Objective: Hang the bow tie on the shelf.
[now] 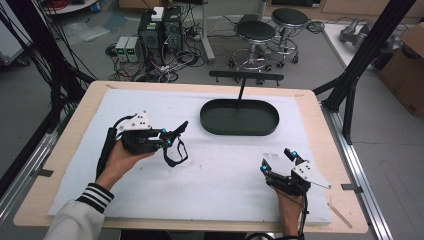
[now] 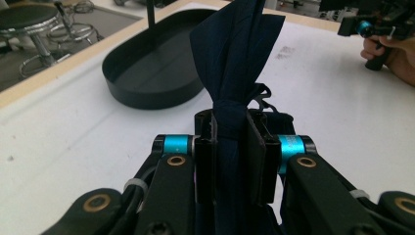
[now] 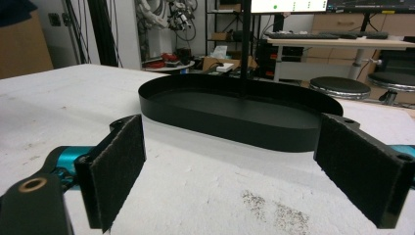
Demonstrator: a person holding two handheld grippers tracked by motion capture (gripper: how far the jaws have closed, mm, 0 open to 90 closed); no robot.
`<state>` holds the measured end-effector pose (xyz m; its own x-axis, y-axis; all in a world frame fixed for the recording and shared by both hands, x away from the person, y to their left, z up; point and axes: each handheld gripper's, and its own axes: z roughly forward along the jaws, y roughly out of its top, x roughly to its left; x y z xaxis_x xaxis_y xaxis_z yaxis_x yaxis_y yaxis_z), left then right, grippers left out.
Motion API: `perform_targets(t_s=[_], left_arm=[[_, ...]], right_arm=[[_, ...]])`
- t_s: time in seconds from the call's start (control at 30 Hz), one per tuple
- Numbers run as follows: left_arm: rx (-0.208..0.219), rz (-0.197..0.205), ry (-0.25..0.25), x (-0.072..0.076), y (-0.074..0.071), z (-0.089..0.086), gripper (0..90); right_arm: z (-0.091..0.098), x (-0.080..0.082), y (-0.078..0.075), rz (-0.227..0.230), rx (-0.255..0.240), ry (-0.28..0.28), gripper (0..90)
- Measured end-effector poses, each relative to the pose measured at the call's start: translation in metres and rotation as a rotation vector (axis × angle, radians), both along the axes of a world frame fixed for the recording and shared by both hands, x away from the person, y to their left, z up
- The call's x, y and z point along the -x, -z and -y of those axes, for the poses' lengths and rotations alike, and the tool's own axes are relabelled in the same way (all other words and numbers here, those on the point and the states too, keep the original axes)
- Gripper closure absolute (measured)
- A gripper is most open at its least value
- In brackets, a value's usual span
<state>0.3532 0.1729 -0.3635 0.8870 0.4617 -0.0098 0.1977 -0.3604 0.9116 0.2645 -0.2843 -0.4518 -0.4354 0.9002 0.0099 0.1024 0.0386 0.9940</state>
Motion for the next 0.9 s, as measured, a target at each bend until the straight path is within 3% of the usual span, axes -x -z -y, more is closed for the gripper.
perform_targets(t_s=[0.27,0.6,0.9], left_arm=[[0.018,0.025,0.0,-0.008,-0.013,0.015,76.0],[0.081,0.039,0.004,-0.025,-0.032,0.04,75.9],[0.104,0.048,0.002,-0.035,-0.038,0.048,75.9]], right_arm=[[0.0,0.0,0.0,-0.004,-0.01,0.002,11.1],[0.001,0.0,0.0,-0.006,-0.012,0.002,11.1],[0.001,0.0,0.0,-0.004,-0.016,0.005,11.1]])
